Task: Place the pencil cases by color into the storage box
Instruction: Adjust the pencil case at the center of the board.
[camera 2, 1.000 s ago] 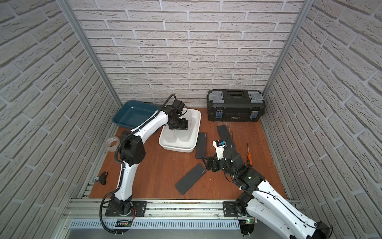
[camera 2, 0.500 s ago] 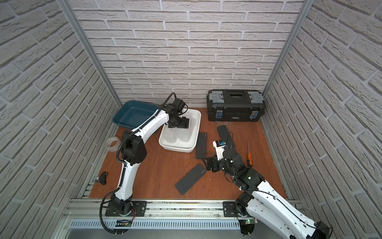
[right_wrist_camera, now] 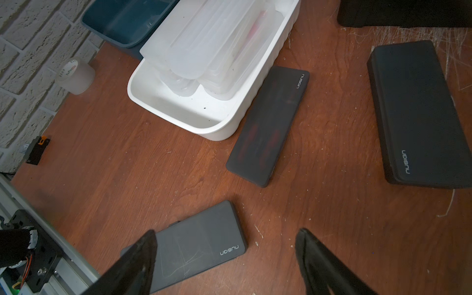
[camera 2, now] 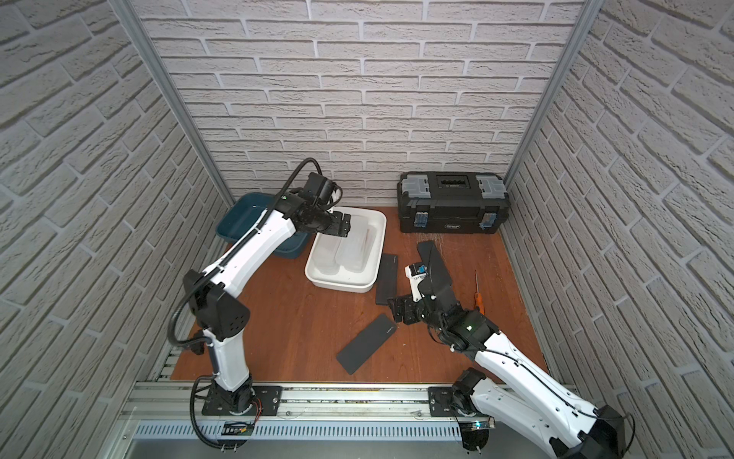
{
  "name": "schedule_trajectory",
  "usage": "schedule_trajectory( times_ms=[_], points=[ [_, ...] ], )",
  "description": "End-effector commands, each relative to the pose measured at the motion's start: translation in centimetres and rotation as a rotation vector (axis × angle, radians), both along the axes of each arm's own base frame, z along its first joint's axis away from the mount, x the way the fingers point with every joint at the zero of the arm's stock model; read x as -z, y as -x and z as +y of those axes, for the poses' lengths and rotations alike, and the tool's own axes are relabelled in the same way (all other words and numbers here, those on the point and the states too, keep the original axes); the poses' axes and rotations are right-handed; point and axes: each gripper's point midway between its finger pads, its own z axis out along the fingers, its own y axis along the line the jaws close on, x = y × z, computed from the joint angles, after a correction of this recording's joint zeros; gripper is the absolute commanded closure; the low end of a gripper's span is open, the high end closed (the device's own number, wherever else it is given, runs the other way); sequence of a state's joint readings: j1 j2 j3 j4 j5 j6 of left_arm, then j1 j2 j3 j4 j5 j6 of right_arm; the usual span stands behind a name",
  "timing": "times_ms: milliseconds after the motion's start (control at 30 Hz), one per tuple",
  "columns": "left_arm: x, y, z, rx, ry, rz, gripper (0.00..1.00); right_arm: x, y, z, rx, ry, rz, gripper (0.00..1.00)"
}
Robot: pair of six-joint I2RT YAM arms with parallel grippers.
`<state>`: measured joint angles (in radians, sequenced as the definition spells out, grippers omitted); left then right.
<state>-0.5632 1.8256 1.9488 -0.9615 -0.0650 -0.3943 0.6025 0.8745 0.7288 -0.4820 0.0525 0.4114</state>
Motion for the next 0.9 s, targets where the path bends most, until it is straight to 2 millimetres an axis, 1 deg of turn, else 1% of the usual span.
schedule_trajectory(
  times_ms=[0,67,200,300,433,600,633,700,767,867],
  points=[
    [0.3,1.7,0.2,0.071,-0.004,-0.035,0.05,-0.6,-1.4,-0.4,0.047,0.031,0.018,0.13],
    [0.2,3.5,0.3,0.119,0.009,-0.055,0.05,-0.3,-2.3,-0.4,0.064,0.034,0.053,0.13],
    [0.5,6.7,0.7,0.194,-0.004,-0.073,0.04,-0.2,-3.8,-1.0,0.117,0.004,0.098,0.12],
    [1.5,9.0,1.2,0.242,-0.033,-0.062,0.04,-0.2,-4.9,-2.0,0.168,-0.034,0.123,0.11],
    [3.2,11.9,0.9,0.314,-0.050,-0.044,0.04,0.3,-6.3,-4.0,0.239,-0.110,0.175,0.09],
    [6.4,14.7,-0.2,0.393,-0.093,-0.031,0.04,1.0,-7.7,-5.9,0.292,-0.152,0.225,0.07],
    [7.1,15.0,-0.5,0.399,-0.103,-0.030,0.03,1.0,-8.0,-6.2,0.294,-0.154,0.222,0.04],
    [8.5,16.0,-1.3,0.434,-0.121,-0.019,0.03,0.7,-8.5,-6.7,0.303,-0.159,0.204,0.00],
    [9.6,17.1,-2.4,0.479,-0.143,-0.031,0.03,0.6,-9.1,-7.2,0.310,-0.177,0.199,0.01],
    [10.5,18.7,-4.2,0.536,-0.113,-0.050,0.03,0.5,-9.9,-7.8,0.326,-0.205,0.197,0.01]
  ],
)
